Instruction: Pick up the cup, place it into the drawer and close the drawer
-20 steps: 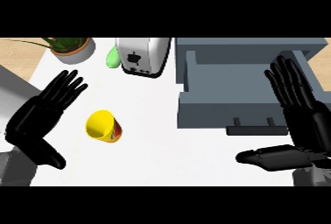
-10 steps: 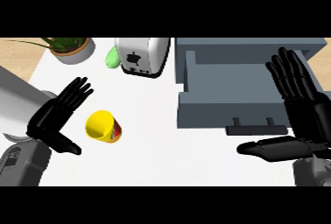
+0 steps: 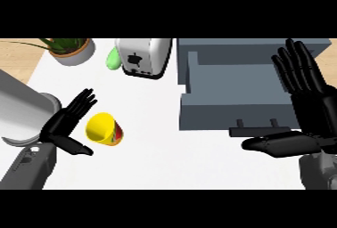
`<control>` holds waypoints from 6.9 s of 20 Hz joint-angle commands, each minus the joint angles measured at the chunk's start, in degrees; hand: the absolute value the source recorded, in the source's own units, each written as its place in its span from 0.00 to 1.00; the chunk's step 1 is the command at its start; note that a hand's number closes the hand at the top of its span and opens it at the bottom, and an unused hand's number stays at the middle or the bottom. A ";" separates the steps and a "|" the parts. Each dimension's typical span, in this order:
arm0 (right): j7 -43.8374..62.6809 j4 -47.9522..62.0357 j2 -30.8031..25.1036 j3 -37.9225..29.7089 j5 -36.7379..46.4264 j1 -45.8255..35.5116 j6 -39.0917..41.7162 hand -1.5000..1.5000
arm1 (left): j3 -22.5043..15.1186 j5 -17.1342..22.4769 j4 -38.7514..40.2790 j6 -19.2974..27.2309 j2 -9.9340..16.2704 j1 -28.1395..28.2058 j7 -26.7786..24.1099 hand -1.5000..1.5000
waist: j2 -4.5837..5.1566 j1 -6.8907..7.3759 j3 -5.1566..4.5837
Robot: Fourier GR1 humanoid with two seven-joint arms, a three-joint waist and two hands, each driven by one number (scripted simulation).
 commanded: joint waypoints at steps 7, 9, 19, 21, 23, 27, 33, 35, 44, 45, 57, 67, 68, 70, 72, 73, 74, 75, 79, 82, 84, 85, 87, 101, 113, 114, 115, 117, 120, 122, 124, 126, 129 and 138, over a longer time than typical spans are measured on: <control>-0.81 0.53 -2.53 -2.55 -2.21 -0.10 3.09 0.00 | -2.14 -7.10 16.34 3.15 -2.43 -4.28 -17.49 0.00 | 0.30 -0.83 -0.08; -0.93 0.22 -1.51 -1.47 -2.08 -0.05 2.86 0.00 | -3.01 -8.62 18.41 3.66 -1.70 -1.66 -22.04 0.00 | 0.50 -1.09 -0.17; 0.30 2.30 -1.62 -2.30 -2.78 -2.72 2.62 0.00 | -2.23 -8.53 23.30 5.15 -3.40 -6.06 -24.54 0.00 | 0.63 -1.25 -0.19; 0.06 2.85 -2.06 -2.47 -2.87 -3.11 3.08 0.00 | -1.72 -7.88 23.09 3.74 -2.84 -8.24 -23.83 0.00 | 0.84 -1.64 -0.25; 3.65 0.83 -0.78 -1.65 -2.18 -4.57 0.42 0.00 | -2.36 -8.60 23.55 5.04 -4.23 -8.31 -24.15 0.00 | 0.64 -1.51 -0.24; 0.73 2.24 -1.57 -2.34 -2.46 -2.98 2.25 0.00 | -2.92 -9.34 24.15 6.90 -6.41 -8.13 -26.11 0.00 | 0.84 -1.80 -0.24; 0.09 3.09 -2.97 -4.33 -3.67 -2.95 3.28 0.00 | -2.93 -8.44 24.82 -1.20 -6.14 -8.99 -24.67 0.00 | 0.82 -1.70 -0.21; 0.60 3.15 -3.20 -4.04 -3.83 -2.58 3.79 0.00 | -3.89 -8.81 24.19 -5.37 -5.61 -8.03 -25.84 1.00 | 0.93 -1.83 -0.27; -0.37 1.11 -2.04 -2.80 -1.71 -0.05 2.70 0.00 | -0.60 -7.86 19.07 18.98 -7.85 -7.34 -33.80 1.00 | 0.46 -1.34 -0.15; -0.53 3.58 -4.00 -4.80 -3.56 -2.90 4.25 0.00 | 1.48 -6.39 19.09 23.89 -8.55 -5.77 -34.47 1.00 | 0.80 -0.89 -0.20; 2.39 0.95 -4.45 -5.50 -4.41 -1.43 3.94 0.00 | 10.64 3.86 12.36 24.96 -13.34 -9.20 -33.25 1.00 | -0.28 0.04 0.02; -1.82 3.89 -3.49 -5.01 -1.59 1.46 4.03 0.00 | 3.84 3.28 -3.94 27.32 -16.99 -19.43 -11.68 1.00 | -0.90 1.66 0.21; 2.79 0.57 -3.36 -4.62 -1.94 -1.59 1.95 0.00 | 3.19 3.16 -5.14 26.19 -16.22 -20.33 -10.09 1.00 | -0.90 1.45 0.14; -2.01 1.13 -4.35 -7.18 -3.58 3.83 4.74 0.00 | 1.15 3.04 -9.26 29.67 -19.46 -20.99 -6.15 1.00 | -0.94 1.05 0.18; -0.25 2.81 -5.63 -8.50 -4.74 0.39 4.84 0.00 | 1.62 4.18 -11.62 29.33 -17.30 -24.23 -0.97 1.00 | -0.65 1.09 0.14; -0.11 1.42 -3.65 -5.88 -2.05 1.11 3.02 0.00 | 0.66 3.16 -13.25 33.68 -19.51 -26.72 2.09 1.00 | -0.77 1.16 0.15; -0.81 4.99 -5.63 -8.10 -4.23 -0.69 5.04 0.00 | -3.78 5.89 -12.42 36.76 -19.55 -27.47 3.48 1.00 | -0.62 0.60 0.15; -1.82 2.21 -1.36 -3.53 -0.25 1.19 2.07 0.00 | -2.81 5.77 -11.38 37.81 -19.57 -29.63 4.13 1.00 | -0.43 0.34 0.11; 1.93 0.87 -3.52 -5.65 -2.28 -1.02 2.39 0.00 | -6.24 6.55 -13.50 41.41 -19.61 -32.79 9.70 1.00 | -0.38 0.16 0.09; 0.68 2.12 -4.10 -6.24 -3.42 -1.66 3.70 0.00 | -7.67 7.74 -6.25 48.20 -19.63 -42.49 12.77 1.00 | -0.07 -1.06 0.11; 2.09 1.36 -4.74 -7.18 -5.09 -2.42 4.07 0.00 | -6.53 6.66 -2.29 48.47 -19.63 -46.42 16.91 1.00 | 0.00 -1.11 0.12; -1.31 4.51 -3.92 -6.63 -3.44 -1.38 4.19 0.00 | -11.55 9.22 -1.90 52.30 -19.63 -47.18 17.97 1.00 | 0.05 -1.64 0.15; 0.18 3.72 -3.89 -5.28 -2.16 -3.05 3.48 0.00 | -10.01 8.66 4.15 51.41 -19.64 -49.71 18.38 1.00 | 0.34 -1.81 0.13; -2.97 6.59 -3.58 -4.17 -3.58 -6.21 6.09 0.00 | -24.20 14.78 19.16 48.13 -19.64 -53.43 23.44 1.00 | 1.98 -8.22 0.26; -1.73 7.01 -0.99 3.33 -9.85 -8.50 14.11 1.00 | -24.40 25.32 13.93 48.09 -19.64 -48.23 15.90 0.00 | 2.69 -11.57 0.14; -1.15 6.71 -1.25 4.13 -11.63 -10.44 15.92 1.00 | -23.65 26.52 13.05 47.46 -19.64 -48.33 14.22 0.00 | 2.94 -11.84 0.08; -1.79 6.37 -1.71 5.09 -12.59 -8.87 18.30 1.00 | -23.60 27.19 12.61 47.46 -19.64 -47.85 12.35 0.00 | 2.85 -11.98 0.12; 0.29 6.40 -1.85 7.68 -14.75 -9.78 21.22 1.00 | -22.96 29.23 11.66 47.04 -19.64 -47.72 9.89 0.00 | 2.60 -10.98 0.05; 2.69 7.21 -5.72 10.87 -13.81 -7.30 26.46 1.00 | -22.08 31.79 10.77 49.46 -19.64 -49.48 7.95 0.00 | 1.89 -9.54 0.09; 6.17 6.23 -10.08 13.00 -10.61 -7.41 29.07 1.00 | -20.68 32.73 11.72 50.10 -19.64 -49.24 7.04 0.00 | 1.44 -7.55 -0.01; 6.00 6.30 -11.67 13.73 -7.75 -5.90 30.02 1.00 | -22.27 33.98 11.81 50.67 -19.64 -47.49 5.43 0.00 | 1.18 -6.85 0.09; 5.87 5.54 -14.03 13.60 -3.97 -4.43 30.38 0.00 | -22.68 34.43 12.76 52.43 -19.64 -48.84 5.43 0.00 | 0.96 -6.49 0.13; 3.19 4.51 -16.83 13.70 6.97 -5.86 28.41 0.00 | -22.16 35.48 12.23 51.40 -19.64 -46.97 4.76 0.00 | 0.48 -3.61 0.13; -7.58 25.75 -10.65 23.66 28.36 -2.80 16.35 0.00 | -19.75 36.29 10.34 46.53 -19.16 -42.27 1.87 0.00 | 0.25 1.83 0.15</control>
